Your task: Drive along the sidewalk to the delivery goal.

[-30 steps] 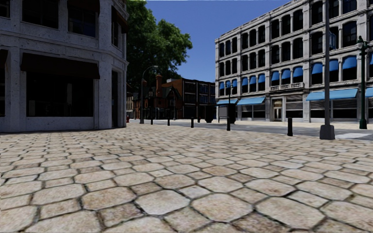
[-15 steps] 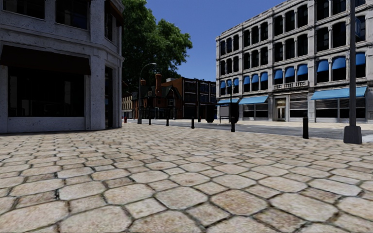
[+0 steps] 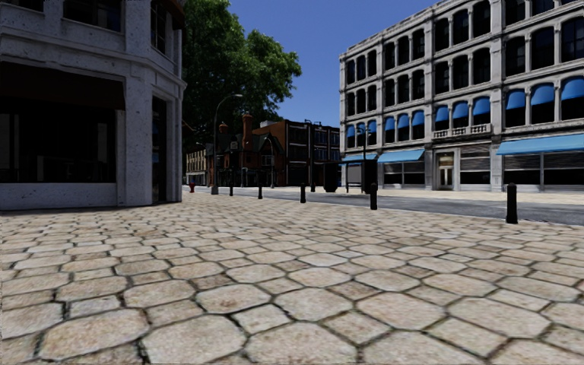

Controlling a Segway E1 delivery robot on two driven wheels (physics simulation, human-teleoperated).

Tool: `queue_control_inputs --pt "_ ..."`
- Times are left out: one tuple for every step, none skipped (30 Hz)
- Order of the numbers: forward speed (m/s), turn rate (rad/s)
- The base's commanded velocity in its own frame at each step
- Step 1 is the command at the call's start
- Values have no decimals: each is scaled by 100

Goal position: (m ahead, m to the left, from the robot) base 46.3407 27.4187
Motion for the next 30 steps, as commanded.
queue_control_inputs --pt "200 0" --pt "200 0" --pt "200 0" --pt "200 0" --pt "200 0" --pt "200 0" --pt "200 0" --pt "200 0" --pt "200 0" --pt "200 0" --pt "200 0" --pt "200 0" --pt "200 0" --pt "200 0" --pt "200 0" --pt "200 0" --pt "200 0" --pt "200 0" --pt "200 0" --pt "200 0" --pt "200 0" --pt "200 0" --pt "200 0" --pt "200 0" --pt "200 0" --pt "200 0" --pt "200 0" --pt "200 0" --pt "200 0" --pt "200 0"
